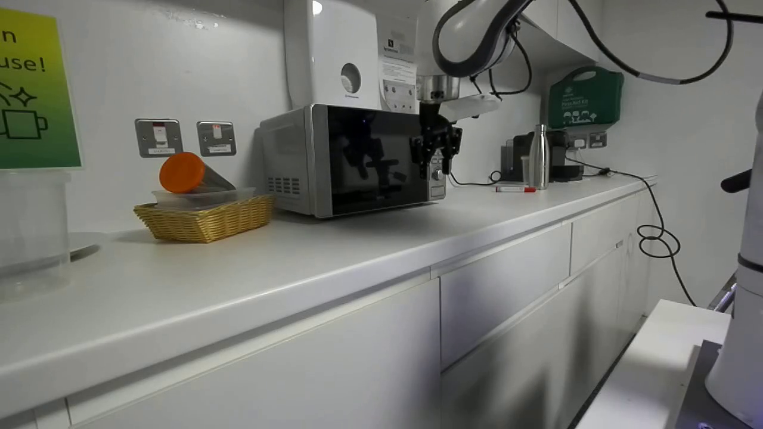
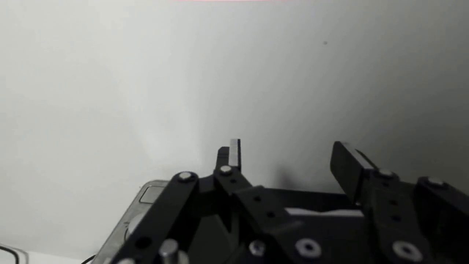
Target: Press on the microwave top left button
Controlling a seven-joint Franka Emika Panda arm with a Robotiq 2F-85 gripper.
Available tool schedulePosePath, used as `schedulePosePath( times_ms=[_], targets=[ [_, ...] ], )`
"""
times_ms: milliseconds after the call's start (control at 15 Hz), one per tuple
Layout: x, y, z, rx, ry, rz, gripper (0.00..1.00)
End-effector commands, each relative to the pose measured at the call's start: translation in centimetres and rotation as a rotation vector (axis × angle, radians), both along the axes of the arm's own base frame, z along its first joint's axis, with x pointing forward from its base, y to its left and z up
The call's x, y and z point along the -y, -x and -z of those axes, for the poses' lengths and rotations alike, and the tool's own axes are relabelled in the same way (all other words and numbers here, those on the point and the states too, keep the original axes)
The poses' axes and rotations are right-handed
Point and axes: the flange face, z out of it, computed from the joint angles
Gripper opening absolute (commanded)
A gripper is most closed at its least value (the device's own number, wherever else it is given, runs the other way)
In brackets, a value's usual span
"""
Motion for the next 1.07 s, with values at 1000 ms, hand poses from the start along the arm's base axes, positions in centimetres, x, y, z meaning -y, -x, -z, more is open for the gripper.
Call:
schedulePosePath(
  times_ms=[1000],
  targets=[
    [6.0,2.9,-5.2,0.554,-0.061,0.562,0.00]
  ],
)
